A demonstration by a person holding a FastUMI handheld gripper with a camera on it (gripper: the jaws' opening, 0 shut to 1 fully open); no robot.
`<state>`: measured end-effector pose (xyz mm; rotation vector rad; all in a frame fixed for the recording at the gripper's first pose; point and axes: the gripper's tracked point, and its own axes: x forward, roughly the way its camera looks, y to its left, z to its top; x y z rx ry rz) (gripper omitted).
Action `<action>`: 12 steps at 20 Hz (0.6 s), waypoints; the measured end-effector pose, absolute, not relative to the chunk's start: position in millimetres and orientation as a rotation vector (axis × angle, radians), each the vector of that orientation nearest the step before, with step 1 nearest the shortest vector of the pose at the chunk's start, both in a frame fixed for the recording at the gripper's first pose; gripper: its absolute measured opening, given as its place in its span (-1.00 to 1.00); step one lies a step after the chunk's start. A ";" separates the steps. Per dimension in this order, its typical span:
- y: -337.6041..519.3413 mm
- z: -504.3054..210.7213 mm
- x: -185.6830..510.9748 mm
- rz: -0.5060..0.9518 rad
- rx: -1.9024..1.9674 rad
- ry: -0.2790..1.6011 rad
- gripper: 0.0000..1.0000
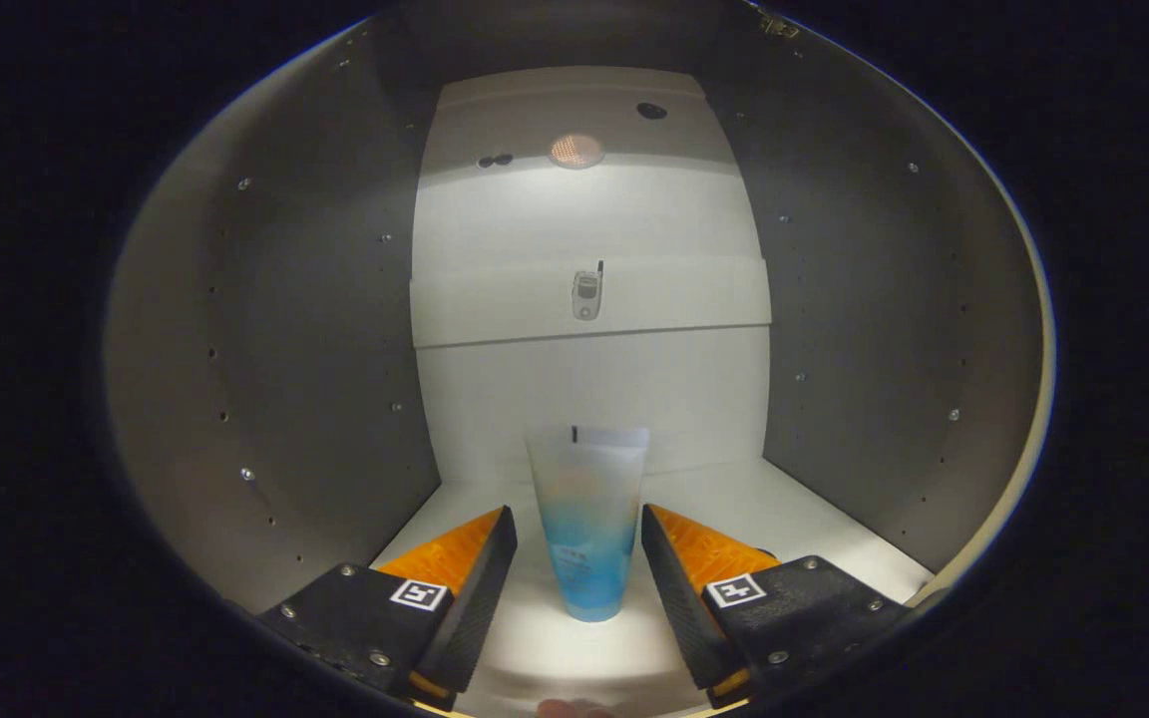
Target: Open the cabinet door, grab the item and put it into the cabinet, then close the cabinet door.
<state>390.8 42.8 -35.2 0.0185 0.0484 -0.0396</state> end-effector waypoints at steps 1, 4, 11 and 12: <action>42.5 -32.3 390.2 -0.044 0.027 0.041 0.66; 38.9 -23.6 384.5 -0.061 0.047 0.027 0.74; 51.6 1.1 337.3 -0.027 0.021 0.018 0.75; 53.0 6.4 326.9 -0.023 0.007 0.009 0.75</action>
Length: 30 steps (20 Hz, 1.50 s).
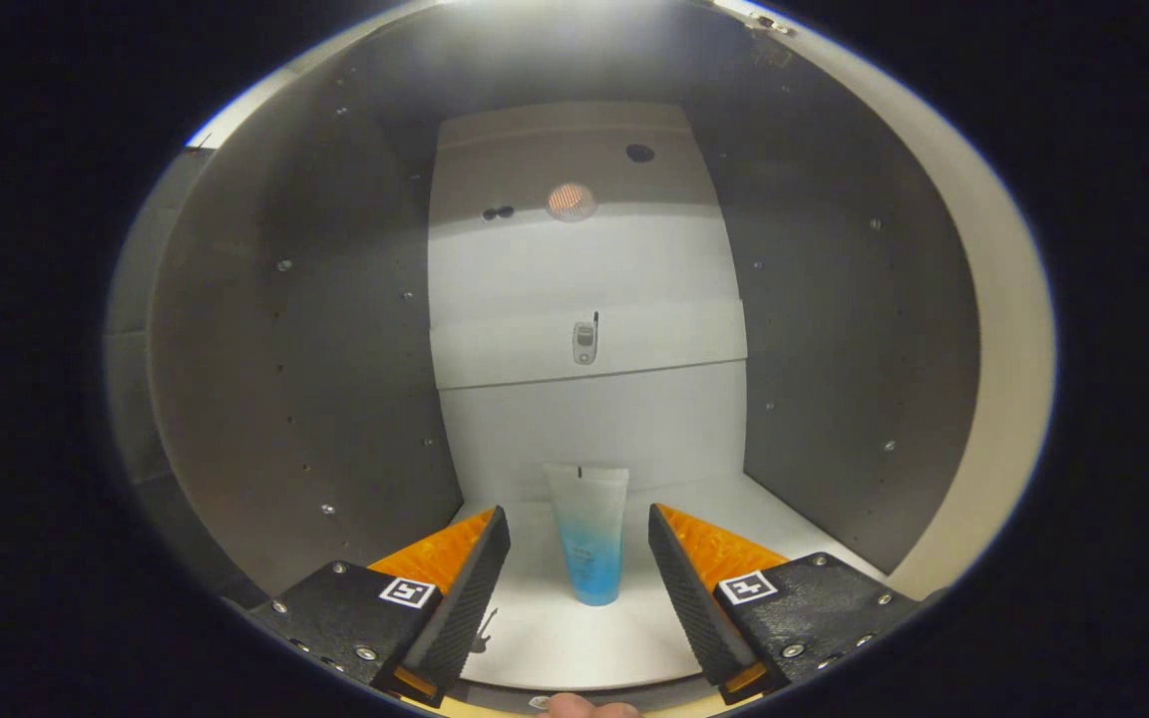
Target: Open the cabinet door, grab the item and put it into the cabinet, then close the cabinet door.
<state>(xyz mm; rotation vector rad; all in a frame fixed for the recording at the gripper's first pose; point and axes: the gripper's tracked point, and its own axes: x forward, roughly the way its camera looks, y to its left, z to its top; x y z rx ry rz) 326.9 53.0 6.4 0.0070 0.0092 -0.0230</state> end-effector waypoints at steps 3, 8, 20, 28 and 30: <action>62.9 21.5 290.5 0.006 0.002 -0.014 0.75; 62.4 47.5 210.8 -0.015 -0.045 -0.071 0.77; 31.9 60.8 27.6 -0.063 0.007 -0.080 0.86; 0.7 51.8 -64.6 0.026 0.048 -0.034 0.86; -11.4 49.9 -87.2 0.072 0.039 -0.022 0.85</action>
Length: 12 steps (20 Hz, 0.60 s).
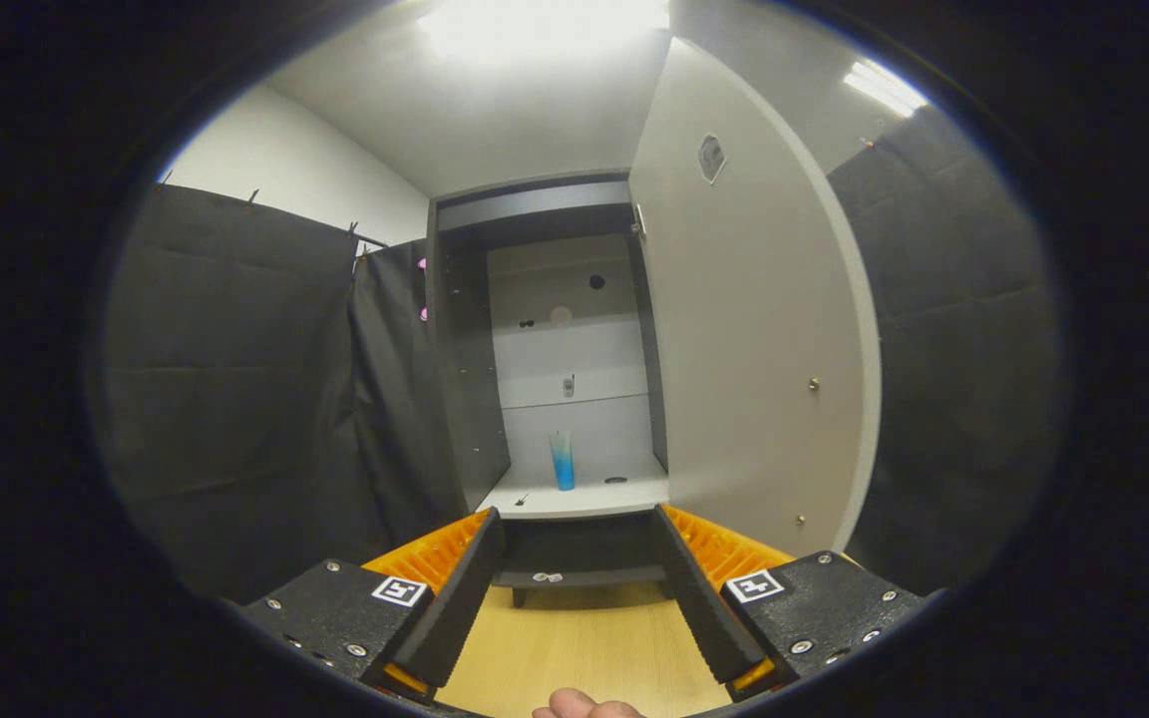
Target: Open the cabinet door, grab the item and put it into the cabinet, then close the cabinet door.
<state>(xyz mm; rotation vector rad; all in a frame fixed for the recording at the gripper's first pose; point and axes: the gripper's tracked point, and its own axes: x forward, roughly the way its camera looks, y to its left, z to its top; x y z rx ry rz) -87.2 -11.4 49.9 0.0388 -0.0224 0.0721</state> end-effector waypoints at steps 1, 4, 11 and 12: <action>-22.8 52.6 -94.4 0.084 0.020 -0.032 0.86; -75.9 63.9 -110.2 0.064 0.006 -0.071 0.85; -208.5 77.5 -128.6 -0.047 0.059 -0.099 0.86; -219.6 73.5 -116.9 -0.057 0.058 -0.081 0.86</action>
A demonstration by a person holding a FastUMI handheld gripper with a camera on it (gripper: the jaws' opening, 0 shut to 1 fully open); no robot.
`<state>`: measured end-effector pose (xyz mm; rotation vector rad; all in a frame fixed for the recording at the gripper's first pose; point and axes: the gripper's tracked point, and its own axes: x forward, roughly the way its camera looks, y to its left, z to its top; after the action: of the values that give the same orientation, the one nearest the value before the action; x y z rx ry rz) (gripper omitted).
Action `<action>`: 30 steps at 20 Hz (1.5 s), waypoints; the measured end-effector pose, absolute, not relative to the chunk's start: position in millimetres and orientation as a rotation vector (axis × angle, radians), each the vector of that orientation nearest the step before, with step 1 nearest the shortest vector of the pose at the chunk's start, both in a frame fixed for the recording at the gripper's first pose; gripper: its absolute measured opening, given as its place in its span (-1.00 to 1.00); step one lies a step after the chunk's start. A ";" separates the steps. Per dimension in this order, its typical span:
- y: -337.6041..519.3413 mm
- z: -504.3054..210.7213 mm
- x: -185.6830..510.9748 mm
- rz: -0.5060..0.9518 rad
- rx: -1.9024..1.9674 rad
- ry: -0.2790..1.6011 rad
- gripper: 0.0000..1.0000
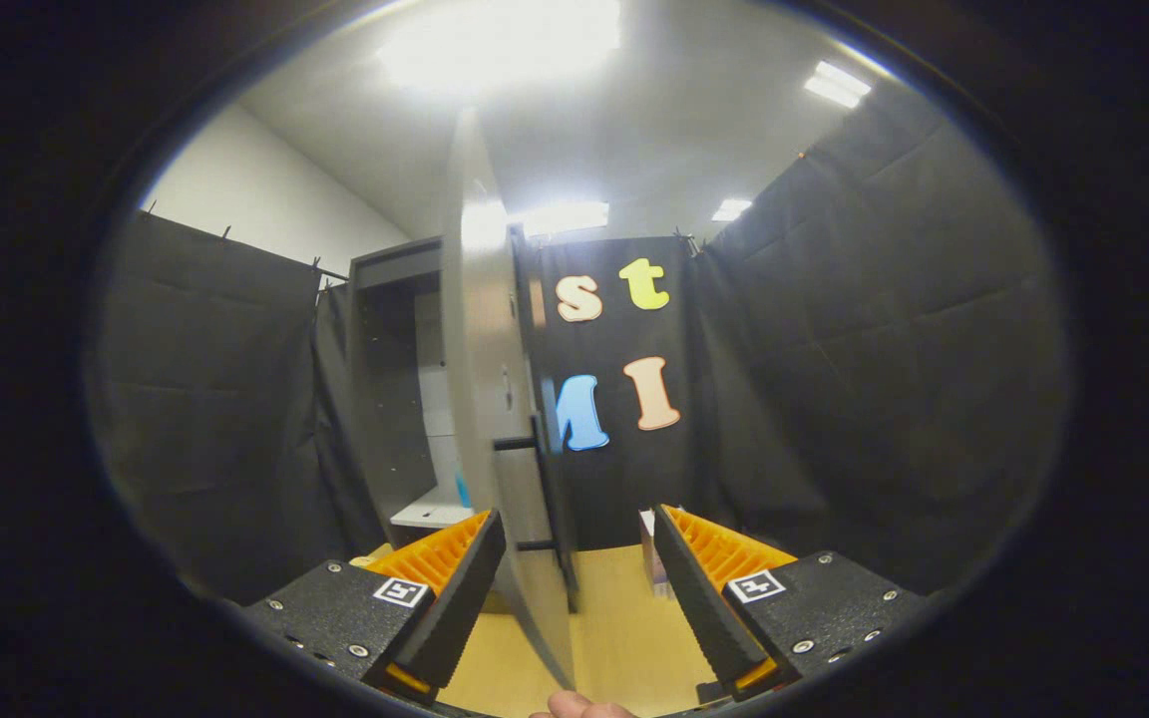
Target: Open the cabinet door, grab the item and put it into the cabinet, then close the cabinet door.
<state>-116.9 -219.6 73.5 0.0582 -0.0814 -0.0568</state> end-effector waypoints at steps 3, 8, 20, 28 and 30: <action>-233.2 60.2 -90.3 -0.015 0.089 -0.022 0.88; -227.4 56.8 -55.5 0.050 0.057 -0.021 0.91; -184.3 52.1 -55.2 0.118 0.102 -0.011 0.86; -129.9 49.8 -51.0 0.152 0.059 0.003 0.85; -116.4 50.7 -49.1 0.154 0.056 0.008 0.85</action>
<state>-49.1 -116.4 50.7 0.0564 0.0080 0.1541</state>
